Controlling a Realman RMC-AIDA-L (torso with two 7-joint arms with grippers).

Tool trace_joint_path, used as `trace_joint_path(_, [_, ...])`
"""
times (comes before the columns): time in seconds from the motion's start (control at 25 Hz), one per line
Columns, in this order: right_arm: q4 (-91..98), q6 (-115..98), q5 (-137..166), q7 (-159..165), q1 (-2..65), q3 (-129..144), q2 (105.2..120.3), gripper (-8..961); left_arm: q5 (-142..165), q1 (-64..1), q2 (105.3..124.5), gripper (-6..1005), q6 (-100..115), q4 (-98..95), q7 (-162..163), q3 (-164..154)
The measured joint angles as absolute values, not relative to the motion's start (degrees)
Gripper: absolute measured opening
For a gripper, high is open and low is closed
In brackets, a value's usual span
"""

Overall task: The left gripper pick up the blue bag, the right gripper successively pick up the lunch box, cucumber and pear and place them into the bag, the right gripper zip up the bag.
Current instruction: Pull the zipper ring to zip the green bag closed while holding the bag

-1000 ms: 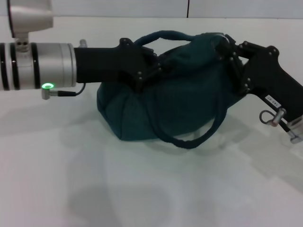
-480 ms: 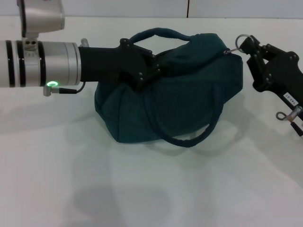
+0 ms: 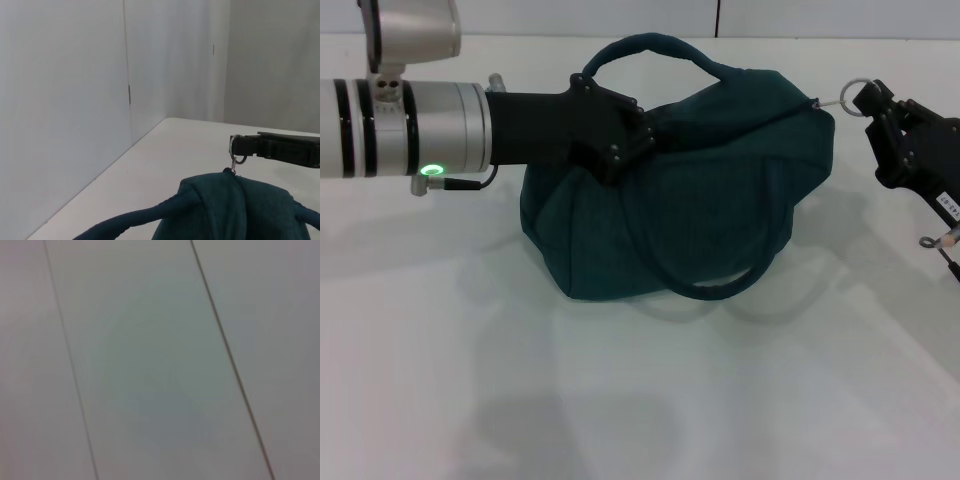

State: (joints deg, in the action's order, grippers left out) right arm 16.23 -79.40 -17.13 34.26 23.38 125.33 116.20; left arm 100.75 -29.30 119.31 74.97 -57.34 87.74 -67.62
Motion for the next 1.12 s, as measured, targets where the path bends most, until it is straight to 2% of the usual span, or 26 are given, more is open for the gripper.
trace_joint_path(0.32, [15.0, -77.2, -18.4, 34.2, 23.3, 125.2, 116.18, 11, 100.8, -29.4, 119.29, 56, 74.7, -57.1, 87.4, -67.5])
trace_joint_path(0.76, [14.8, -77.1, -17.2, 34.1, 23.8, 125.7, 115.67, 64, 100.6, -29.4, 119.41, 56, 74.6, -57.0, 87.0, -67.4])
trace_joint_path(0.96, [13.4, -77.4, -15.2, 33.7, 23.5, 125.7, 115.59, 267, 100.5, -29.4, 119.44, 53, 74.6, -57.0, 87.0, -67.5])
trace_joint_path(1.12, [11.2, -77.4, -13.6, 33.6, 23.6, 125.4, 115.48, 388, 100.5, -29.4, 119.48, 50, 74.6, -56.9, 86.9, -67.6])
